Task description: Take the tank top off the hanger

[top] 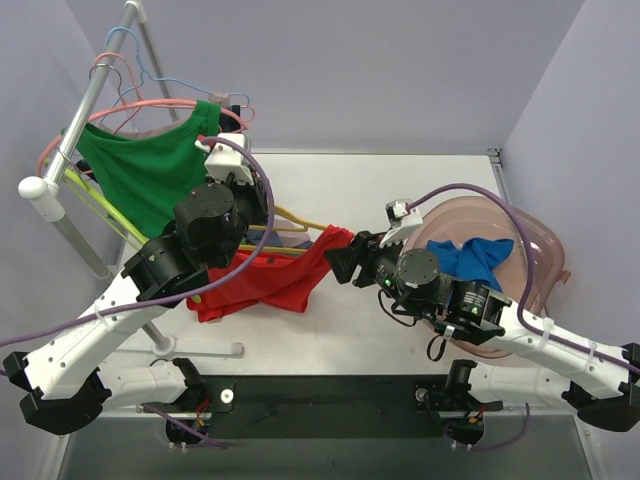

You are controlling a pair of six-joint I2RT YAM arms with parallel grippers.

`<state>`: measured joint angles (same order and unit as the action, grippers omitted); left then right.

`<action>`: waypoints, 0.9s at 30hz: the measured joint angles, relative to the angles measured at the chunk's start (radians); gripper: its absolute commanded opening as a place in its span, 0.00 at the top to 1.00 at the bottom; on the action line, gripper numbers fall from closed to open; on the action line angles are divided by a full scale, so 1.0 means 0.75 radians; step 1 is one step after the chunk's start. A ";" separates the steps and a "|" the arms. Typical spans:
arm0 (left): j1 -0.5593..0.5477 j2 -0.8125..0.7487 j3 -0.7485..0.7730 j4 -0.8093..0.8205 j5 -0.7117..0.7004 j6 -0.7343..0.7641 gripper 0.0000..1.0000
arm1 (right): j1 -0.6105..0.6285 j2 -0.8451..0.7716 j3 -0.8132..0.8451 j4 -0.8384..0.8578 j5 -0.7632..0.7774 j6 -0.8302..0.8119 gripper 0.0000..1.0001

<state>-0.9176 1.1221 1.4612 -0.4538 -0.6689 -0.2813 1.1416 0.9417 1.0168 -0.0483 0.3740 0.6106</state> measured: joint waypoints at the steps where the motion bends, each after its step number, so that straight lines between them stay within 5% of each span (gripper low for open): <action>1: 0.000 -0.001 0.000 0.000 0.000 -0.002 1.00 | 0.000 0.010 0.000 0.011 0.010 -0.012 0.69; 6: -0.005 -0.010 -0.001 -0.005 0.000 -0.005 1.00 | 0.000 0.021 0.000 0.058 0.049 -0.051 1.00; 15: -0.007 -0.116 -0.078 -0.009 -0.016 -0.023 1.00 | 0.000 -0.105 -0.106 0.122 0.095 -0.077 1.00; 27: -0.008 -0.115 -0.050 -0.053 -0.054 -0.001 1.00 | 0.006 -0.535 -0.282 -0.039 0.215 -0.068 1.00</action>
<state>-0.9234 1.0359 1.4239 -0.4938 -0.7094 -0.2817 1.1461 0.5404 0.8051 -0.0772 0.5354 0.5594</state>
